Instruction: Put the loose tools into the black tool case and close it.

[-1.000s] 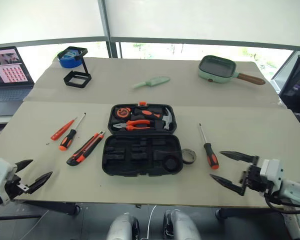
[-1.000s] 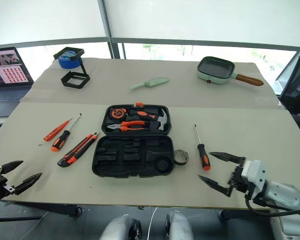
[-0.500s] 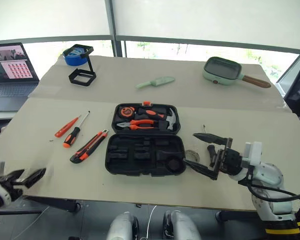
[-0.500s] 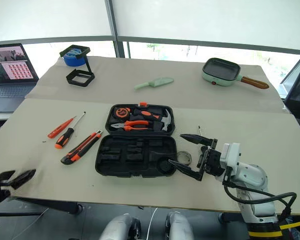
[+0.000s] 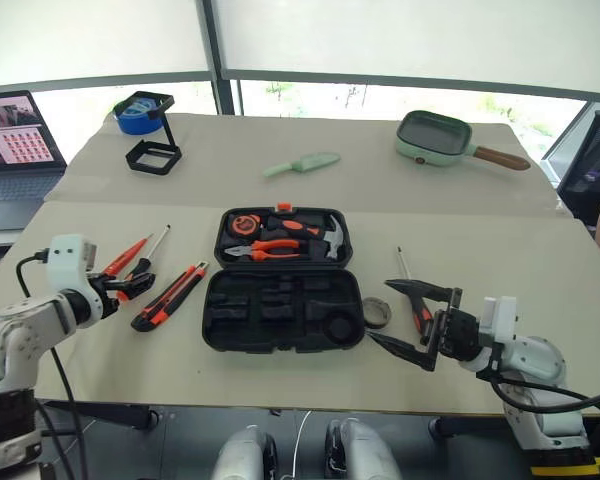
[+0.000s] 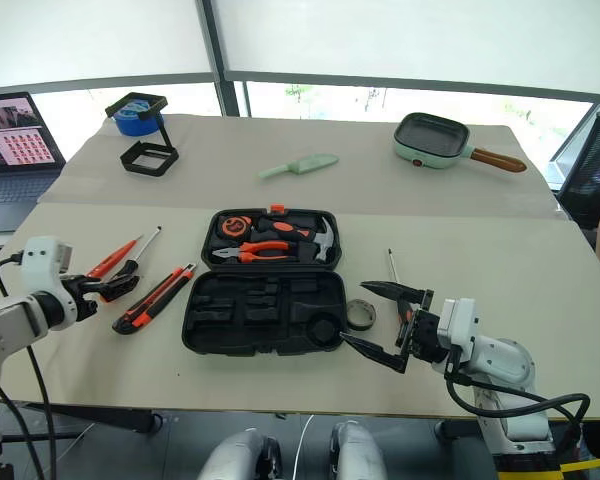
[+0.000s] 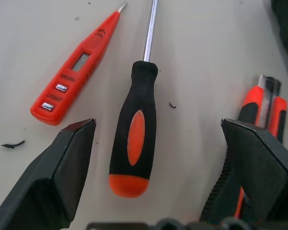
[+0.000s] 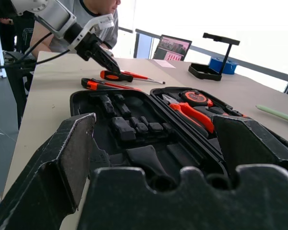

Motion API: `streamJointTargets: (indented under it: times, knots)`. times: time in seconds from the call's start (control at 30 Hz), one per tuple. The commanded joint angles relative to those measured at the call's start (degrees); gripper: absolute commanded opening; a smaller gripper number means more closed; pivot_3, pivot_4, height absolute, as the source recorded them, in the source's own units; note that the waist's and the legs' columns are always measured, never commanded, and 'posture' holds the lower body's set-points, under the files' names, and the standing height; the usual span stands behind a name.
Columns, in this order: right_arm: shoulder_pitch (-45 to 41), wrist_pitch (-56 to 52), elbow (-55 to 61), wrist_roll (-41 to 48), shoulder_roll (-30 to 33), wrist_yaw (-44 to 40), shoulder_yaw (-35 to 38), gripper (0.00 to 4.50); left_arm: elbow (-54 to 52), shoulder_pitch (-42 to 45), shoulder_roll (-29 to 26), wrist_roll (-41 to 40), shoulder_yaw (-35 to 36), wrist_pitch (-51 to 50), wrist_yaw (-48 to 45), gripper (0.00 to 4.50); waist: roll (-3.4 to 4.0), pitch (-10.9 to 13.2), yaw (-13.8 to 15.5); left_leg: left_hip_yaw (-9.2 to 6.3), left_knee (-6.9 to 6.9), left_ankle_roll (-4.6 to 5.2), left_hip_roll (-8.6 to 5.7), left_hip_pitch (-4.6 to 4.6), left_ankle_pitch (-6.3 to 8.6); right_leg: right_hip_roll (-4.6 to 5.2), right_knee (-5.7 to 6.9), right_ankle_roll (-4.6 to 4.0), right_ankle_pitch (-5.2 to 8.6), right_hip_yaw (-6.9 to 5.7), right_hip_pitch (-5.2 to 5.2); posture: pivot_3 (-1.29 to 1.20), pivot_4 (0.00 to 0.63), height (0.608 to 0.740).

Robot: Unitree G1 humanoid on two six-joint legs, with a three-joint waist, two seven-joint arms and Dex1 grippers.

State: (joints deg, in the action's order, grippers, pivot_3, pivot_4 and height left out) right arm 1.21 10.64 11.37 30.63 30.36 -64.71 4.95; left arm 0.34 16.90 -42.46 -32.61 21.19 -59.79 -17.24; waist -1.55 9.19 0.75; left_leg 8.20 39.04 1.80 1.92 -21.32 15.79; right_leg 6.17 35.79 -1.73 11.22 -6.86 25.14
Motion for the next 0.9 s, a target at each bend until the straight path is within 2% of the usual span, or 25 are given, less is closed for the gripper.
streamJointTargets:
  times: [0.03,0.2,0.3,0.57,0.6,0.7,0.83,0.9]
  knots:
    - [0.6,-0.8,3.7,0.7,0.5,1.3,0.8,4.48,2.5,3.5,1.0,2.8,-1.1,0.9,1.8,4.50,-0.03,0.0,0.0,0.00,0.01,-0.01,0.00,0.00,-0.01,0.01,0.03,0.00,0.00,0.00,0.00,0.00,0.150,0.740]
    - [1.5,-1.9,5.7,0.7,0.8,3.0,1.2,4.48,6.2,5.6,3.6,5.0,-0.9,1.1,3.7,4.50,-0.03,0.0,0.0,-0.01,0.00,-0.04,0.00,0.03,-0.03,0.02,0.07,0.00,0.00,0.02,0.00,0.00,0.150,0.740]
    - [2.5,-2.6,7.2,0.6,0.9,4.0,1.0,4.50,7.7,6.8,5.9,5.7,-0.4,1.8,5.0,3.79,-0.02,0.0,0.1,-0.02,0.00,-0.05,0.00,0.09,-0.04,0.08,0.10,0.00,0.00,0.02,-0.05,0.00,0.150,0.740]
    - [1.5,-4.6,8.3,1.1,1.5,5.3,1.3,4.50,7.0,6.2,7.0,6.8,-0.2,3.8,3.6,1.01,-0.01,0.0,0.5,-0.03,0.00,-0.05,-0.04,0.13,-0.04,0.13,0.10,0.01,0.00,0.02,-0.09,0.00,0.150,0.740]
    - [1.4,-4.7,8.4,1.1,1.5,5.3,1.3,4.50,6.6,5.8,6.9,6.9,-0.1,5.2,2.9,0.86,-0.02,0.0,0.5,-0.03,0.00,-0.05,-0.04,0.13,-0.04,0.13,0.10,0.01,0.00,0.02,-0.09,0.00,0.150,0.740]
    - [0.7,-4.6,8.9,1.5,1.1,6.0,1.7,4.50,2.4,3.1,6.0,5.1,1.5,8.4,-1.7,0.87,-0.02,0.0,0.4,-0.03,0.00,-0.05,-0.03,0.10,-0.04,0.12,0.10,0.00,0.00,0.00,-0.06,0.00,0.150,0.740]
    - [1.0,-4.9,9.7,2.3,1.7,5.9,2.9,4.50,-1.8,-1.3,4.9,4.6,5.2,25.8,-12.3,0.87,-0.18,0.1,0.2,-0.02,0.00,-0.03,-0.02,0.00,-0.03,0.15,0.04,-0.01,0.00,-0.01,0.02,0.00,0.150,0.740]
    - [0.7,-4.9,9.8,2.6,2.1,6.3,3.8,4.50,-3.2,-1.2,4.4,4.5,3.8,31.2,-17.4,0.87,-0.25,0.1,0.2,-0.07,0.01,-0.06,0.00,-0.08,-0.03,0.15,0.03,-0.03,0.00,-0.05,0.07,0.00,0.150,0.740]
